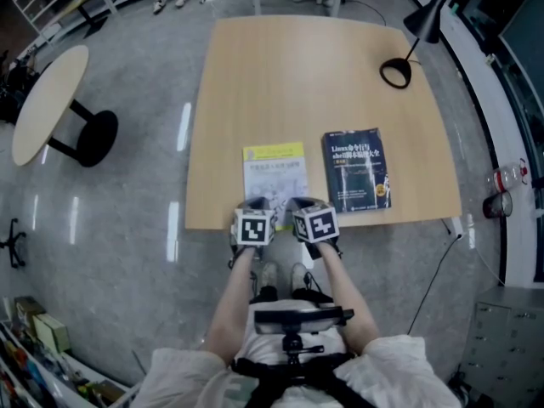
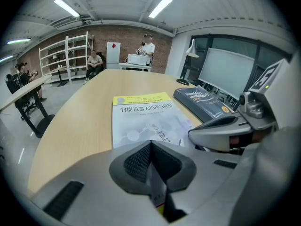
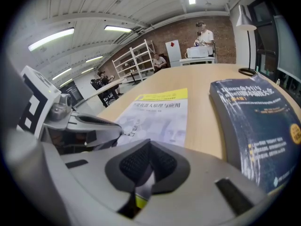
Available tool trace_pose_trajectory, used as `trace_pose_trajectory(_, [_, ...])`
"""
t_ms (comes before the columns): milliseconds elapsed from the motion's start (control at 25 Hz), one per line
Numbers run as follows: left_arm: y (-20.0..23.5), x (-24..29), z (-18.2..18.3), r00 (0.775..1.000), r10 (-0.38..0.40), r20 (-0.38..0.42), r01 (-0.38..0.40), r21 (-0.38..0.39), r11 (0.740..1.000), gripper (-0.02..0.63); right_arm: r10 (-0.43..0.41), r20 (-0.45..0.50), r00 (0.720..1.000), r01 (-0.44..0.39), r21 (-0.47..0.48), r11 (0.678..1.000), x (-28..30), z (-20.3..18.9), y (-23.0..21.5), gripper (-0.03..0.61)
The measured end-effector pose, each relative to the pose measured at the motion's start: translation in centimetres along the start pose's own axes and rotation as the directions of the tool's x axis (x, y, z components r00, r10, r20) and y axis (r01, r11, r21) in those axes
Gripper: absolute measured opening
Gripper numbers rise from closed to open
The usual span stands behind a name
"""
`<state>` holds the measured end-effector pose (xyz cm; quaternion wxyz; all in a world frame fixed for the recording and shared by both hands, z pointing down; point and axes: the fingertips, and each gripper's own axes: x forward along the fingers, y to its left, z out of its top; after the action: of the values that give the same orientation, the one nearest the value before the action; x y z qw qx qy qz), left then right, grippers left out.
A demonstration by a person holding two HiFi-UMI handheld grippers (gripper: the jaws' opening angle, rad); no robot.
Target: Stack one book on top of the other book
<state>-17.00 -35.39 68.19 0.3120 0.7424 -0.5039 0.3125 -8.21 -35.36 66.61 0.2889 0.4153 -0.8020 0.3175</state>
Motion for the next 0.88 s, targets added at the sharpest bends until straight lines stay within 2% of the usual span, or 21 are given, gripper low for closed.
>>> trace_pose_trajectory(400, [-1.4, -2.0, -2.7, 1.0, -0.018, 0.002, 0.018, -0.007, 1.0, 0.009, -0.003, 0.004, 1.0, 0.003, 0.015, 1.0, -2.1, -2.8, 1.4, 0.002])
trace_pose_trajectory(640, [-2.6, -3.2, -4.3, 0.998, -0.064, 0.007, 0.065, -0.06, 0.996, 0.009, -0.002, 0.024, 1.0, 0.0, 0.06, 0.998, -3.5, -4.8, 2.2, 0.002])
trace_pose_trajectory(880, [-3.5, -4.2, -5.8, 0.997, -0.072, 0.011, 0.072, -0.061, 0.996, 0.009, 0.004, 0.018, 1.0, -0.005, 0.051, 0.999, -4.4, -6.1, 2.6, 0.002])
